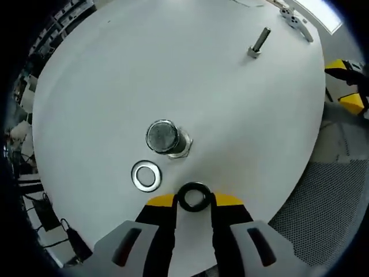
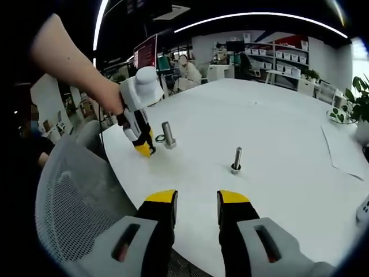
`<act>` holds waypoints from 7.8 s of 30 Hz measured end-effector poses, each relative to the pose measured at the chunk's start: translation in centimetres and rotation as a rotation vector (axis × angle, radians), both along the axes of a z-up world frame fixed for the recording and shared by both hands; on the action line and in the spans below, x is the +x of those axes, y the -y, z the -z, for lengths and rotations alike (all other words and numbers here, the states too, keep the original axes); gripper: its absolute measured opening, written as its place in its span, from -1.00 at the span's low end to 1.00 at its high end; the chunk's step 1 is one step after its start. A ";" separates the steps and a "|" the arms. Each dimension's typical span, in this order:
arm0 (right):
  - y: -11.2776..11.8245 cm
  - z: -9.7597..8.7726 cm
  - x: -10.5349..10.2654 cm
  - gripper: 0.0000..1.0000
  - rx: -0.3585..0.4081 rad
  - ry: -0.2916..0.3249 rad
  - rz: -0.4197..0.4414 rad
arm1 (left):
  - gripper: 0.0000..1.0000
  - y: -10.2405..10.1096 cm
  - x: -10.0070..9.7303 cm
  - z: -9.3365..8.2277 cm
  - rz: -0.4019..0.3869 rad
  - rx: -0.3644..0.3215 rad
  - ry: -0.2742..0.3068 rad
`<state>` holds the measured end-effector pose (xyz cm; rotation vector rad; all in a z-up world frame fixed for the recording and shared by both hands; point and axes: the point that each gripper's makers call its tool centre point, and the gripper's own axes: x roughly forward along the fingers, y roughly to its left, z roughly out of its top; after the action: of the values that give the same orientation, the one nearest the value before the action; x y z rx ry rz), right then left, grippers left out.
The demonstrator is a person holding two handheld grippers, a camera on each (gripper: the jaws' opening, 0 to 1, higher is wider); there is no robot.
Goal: Place the washer onto the threaded stud by aligning its center hole with the stud, sliding it down to the base, and recovering from edge contact or off-axis alignment until the washer reaches the visible bottom stop.
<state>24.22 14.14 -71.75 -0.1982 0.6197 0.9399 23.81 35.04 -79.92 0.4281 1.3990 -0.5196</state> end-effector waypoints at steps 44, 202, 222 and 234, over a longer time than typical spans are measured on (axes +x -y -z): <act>0.2 0.3 0.1 -0.41 -0.022 0.001 -0.001 | -0.63 -0.1 -0.2 -3.4 0.115 -0.048 0.060; 0.7 0.3 0.7 -0.42 -0.043 0.027 0.032 | -0.40 -3.1 4.5 -0.2 0.037 0.014 0.025; 0.7 0.5 0.6 -0.42 -0.057 0.030 0.023 | -0.47 -3.3 4.5 -0.2 0.016 0.016 0.019; 0.5 0.5 0.5 -0.43 -0.063 0.032 0.010 | -0.58 -3.3 4.6 -0.1 0.008 0.016 0.028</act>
<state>24.73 13.67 -72.26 -0.2653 0.6207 0.9067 28.44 38.36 -79.80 0.4523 1.3761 -0.5076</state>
